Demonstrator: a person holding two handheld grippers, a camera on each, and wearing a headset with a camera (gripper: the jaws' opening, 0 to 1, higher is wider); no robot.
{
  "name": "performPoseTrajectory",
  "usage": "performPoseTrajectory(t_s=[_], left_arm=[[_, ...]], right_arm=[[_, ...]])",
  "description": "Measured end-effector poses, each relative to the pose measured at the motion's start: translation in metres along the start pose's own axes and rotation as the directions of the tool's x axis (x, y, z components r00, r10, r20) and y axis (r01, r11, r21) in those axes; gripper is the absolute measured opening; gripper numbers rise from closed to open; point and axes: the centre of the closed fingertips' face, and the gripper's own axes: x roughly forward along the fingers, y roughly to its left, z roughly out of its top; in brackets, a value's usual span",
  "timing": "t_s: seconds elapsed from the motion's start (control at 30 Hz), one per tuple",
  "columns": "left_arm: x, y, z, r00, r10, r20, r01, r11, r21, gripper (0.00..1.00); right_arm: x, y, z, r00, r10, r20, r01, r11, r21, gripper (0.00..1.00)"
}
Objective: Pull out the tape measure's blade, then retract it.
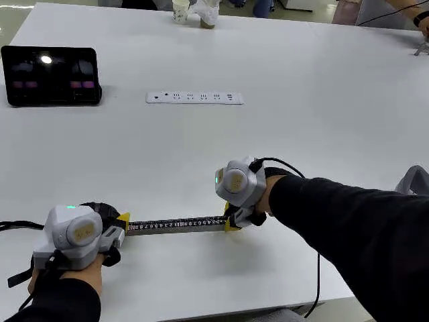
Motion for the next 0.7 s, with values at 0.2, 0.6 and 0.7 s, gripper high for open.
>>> performPoseTrajectory(t_s=[0.2, 0.6, 0.7], left_arm=[[-0.0005, 0.0001, -0.0009, 1.0000, -0.001, -0.008, 0.001, 1.000, 0.000, 0.63], [-0.0011, 0.0005, -0.0014, 1.0000, -0.001, -0.009, 0.001, 1.000, 0.001, 0.63], [-0.0009, 0.0007, -0.0016, 0.9999, -0.002, -0.010, 0.002, 1.000, 0.001, 0.63]], right_arm=[[0.0006, 0.0008, 0.0022, 1.0000, -0.007, 0.000, 0.007, 1.000, 0.010, 0.11], [0.0019, 0.0009, 0.0057, 0.9998, -0.012, -0.013, 0.012, 1.000, 0.016, 0.12], [0.0019, 0.0011, 0.0066, 0.9998, -0.013, -0.015, 0.014, 1.000, 0.014, 0.12]])
